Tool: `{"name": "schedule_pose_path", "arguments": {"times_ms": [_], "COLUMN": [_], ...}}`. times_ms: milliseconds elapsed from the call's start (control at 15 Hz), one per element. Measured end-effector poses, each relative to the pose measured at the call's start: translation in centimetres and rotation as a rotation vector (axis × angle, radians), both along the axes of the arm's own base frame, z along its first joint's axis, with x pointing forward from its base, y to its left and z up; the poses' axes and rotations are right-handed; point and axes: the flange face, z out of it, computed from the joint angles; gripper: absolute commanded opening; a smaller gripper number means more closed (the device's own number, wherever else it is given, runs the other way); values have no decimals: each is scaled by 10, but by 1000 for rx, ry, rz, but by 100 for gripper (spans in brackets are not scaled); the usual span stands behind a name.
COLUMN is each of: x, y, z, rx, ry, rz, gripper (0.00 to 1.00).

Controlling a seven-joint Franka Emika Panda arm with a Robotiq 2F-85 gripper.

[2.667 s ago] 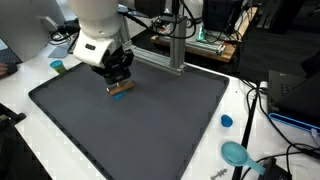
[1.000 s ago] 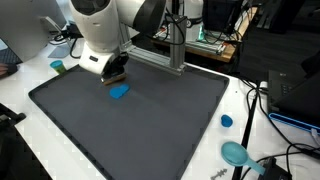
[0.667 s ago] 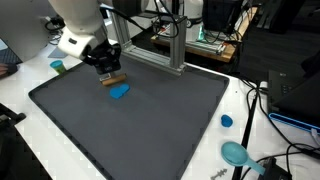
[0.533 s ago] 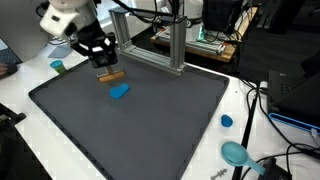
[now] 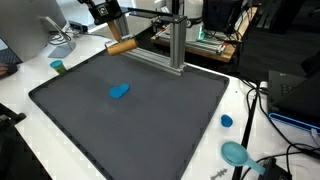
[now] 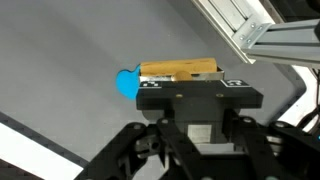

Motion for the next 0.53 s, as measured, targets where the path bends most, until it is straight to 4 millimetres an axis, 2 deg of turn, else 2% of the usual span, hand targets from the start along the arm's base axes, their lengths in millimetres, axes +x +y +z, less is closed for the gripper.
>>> {"name": "schedule_pose_path", "arguments": {"times_ms": [133, 267, 333, 467, 533], "x": [-29, -54, -65, -74, -72], "y": [-13, -19, -19, -17, -18], "z": [9, 16, 18, 20, 19], "rx": [53, 103, 106, 105, 105], "ry": [-16, -59, -89, -96, -94], "rz": [-88, -156, -143, -140, -140], "gripper": [22, 22, 47, 47, 22]}}
